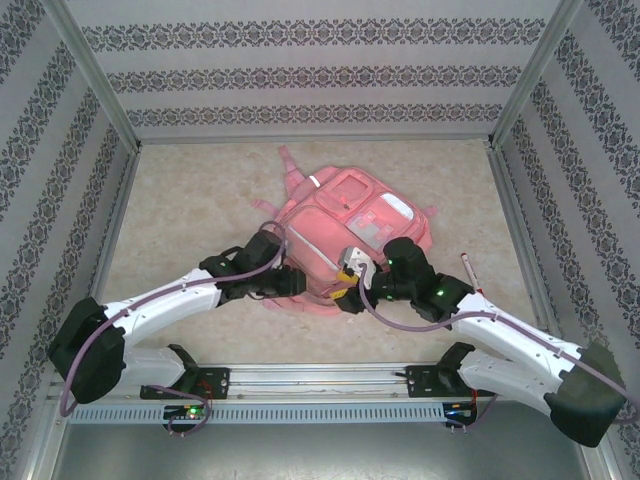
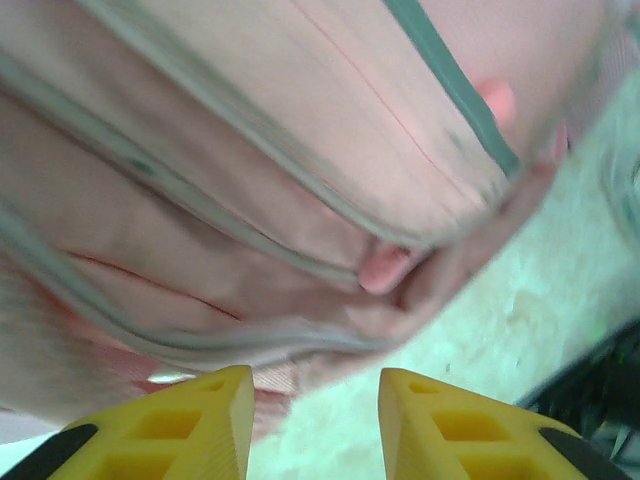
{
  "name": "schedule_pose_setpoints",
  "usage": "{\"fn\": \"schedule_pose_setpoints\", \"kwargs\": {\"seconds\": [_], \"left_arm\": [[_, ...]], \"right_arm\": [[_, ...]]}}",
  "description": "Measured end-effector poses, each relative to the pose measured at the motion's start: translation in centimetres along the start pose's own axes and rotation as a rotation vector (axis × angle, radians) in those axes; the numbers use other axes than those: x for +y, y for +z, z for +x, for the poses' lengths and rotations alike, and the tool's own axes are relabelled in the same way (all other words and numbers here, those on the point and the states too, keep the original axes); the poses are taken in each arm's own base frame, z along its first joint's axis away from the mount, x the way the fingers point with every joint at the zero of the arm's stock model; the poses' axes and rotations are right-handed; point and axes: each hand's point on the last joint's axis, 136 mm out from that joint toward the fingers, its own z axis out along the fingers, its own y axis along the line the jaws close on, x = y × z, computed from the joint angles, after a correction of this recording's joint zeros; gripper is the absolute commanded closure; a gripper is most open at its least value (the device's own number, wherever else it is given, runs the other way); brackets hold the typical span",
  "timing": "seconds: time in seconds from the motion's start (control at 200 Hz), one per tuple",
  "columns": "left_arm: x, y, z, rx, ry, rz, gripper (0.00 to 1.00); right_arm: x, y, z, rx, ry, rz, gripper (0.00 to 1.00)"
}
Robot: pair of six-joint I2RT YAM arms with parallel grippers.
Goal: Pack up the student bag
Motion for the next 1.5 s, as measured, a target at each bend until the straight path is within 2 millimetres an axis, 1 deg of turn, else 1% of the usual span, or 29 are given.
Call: {"fn": "schedule_pose_setpoints", "kwargs": {"seconds": [0.06, 0.125, 0.185, 0.25, 0.335, 0.415, 0.475, 0.595, 0.63, 0.66, 0.725, 0.759, 0.794, 0.879, 0.984, 1.129, 1.259, 1.324, 1.389, 1.499], "left_arm": [[-1.3, 0.3, 0.7, 0.023, 0.09, 0.016, 0.6], [-2.4, 0.7, 1.3, 0.033, 0.218, 0.037, 0.58], [-3.0, 0.9, 1.7, 0.032, 0.333, 0.051, 0.57], [-3.4, 1.2, 1.7, 0.01, 0.46, 0.072, 0.57], [-3.4, 1.7, 1.6, -0.021, 0.606, 0.095, 0.57], [-3.2, 2.5, 2.5, -0.038, 0.753, 0.14, 0.56], [-2.6, 3.1, 3.3, -0.048, 0.843, 0.163, 0.53], [-1.3, 4.1, 4.5, -0.084, 0.978, 0.18, 0.52], [-1.3, 4.1, 4.4, -0.101, 1.005, 0.184, 0.52], [-1.4, 4.1, 4.2, -0.122, 1.027, 0.185, 0.52], [-1.7, 4.1, 3.6, -0.165, 1.058, 0.175, 0.52], [-1.9, 4.0, 3.1, -0.19, 1.069, 0.172, 0.53], [-2.2, 4.0, 2.7, -0.214, 1.08, 0.169, 0.53], [-2.7, 3.8, 1.7, -0.27, 1.099, 0.161, 0.53], [-2.9, 3.7, 0.9, -0.325, 1.111, 0.142, 0.53], [-2.4, 4.0, -0.2, -0.37, 1.106, 0.089, 0.54], [-2.2, 4.4, -0.9, -0.388, 1.078, 0.072, 0.63], [-2.1, 4.7, -1.1, -0.389, 1.051, 0.068, 0.63], [-2.1, 5.0, -1.3, -0.388, 1.015, 0.069, 0.61], [-2.3, 5.3, -1.4, -0.397, 0.951, 0.093, 0.55]], "right_arm": [[-0.9, 0.0, 0.8, 0.043, -0.147, 0.026, 0.45], [-1.9, 0.1, 2.1, 0.103, -0.324, 0.051, 0.44], [-3.0, 0.4, 3.4, 0.163, -0.451, 0.063, 0.44], [-4.2, 0.6, 4.5, 0.212, -0.542, 0.074, 0.44], [-5.3, 1.0, 5.4, 0.25, -0.619, 0.079, 0.44], [-5.9, 1.9, 5.9, 0.265, -0.675, 0.067, 0.45], [-6.2, 2.6, 6.3, 0.274, -0.701, 0.058, 0.45], [-7.1, 4.1, 7.1, 0.298, -0.732, 0.059, 0.44], [-7.3, 4.5, 7.2, 0.303, -0.739, 0.068, 0.47], [-7.6, 4.8, 7.1, 0.302, -0.747, 0.078, 0.52], [-8.0, 5.4, 6.7, 0.29, -0.754, 0.103, 0.77], [-8.1, 5.5, 6.5, 0.28, -0.749, 0.111, 0.87], [-8.1, 5.5, 6.4, 0.269, -0.74, 0.115, 0.92], [-8.2, 5.5, 5.2, 0.222, -0.728, 0.133, 1.0], [-8.0, 5.1, 4.2, 0.171, -0.696, 0.142, 1.0], [-7.8, 4.9, 3.9, 0.137, -0.644, 0.129, 1.0], [-7.5, 5.0, 3.7, 0.118, -0.607, 0.114, 1.0], [-7.4, 5.0, 3.7, 0.115, -0.59, 0.11, 1.0], [-7.4, 5.0, 3.7, 0.113, -0.572, 0.109, 1.0], [-7.5, 5.0, 3.7, 0.108, -0.544, 0.11, 1.0]]}}
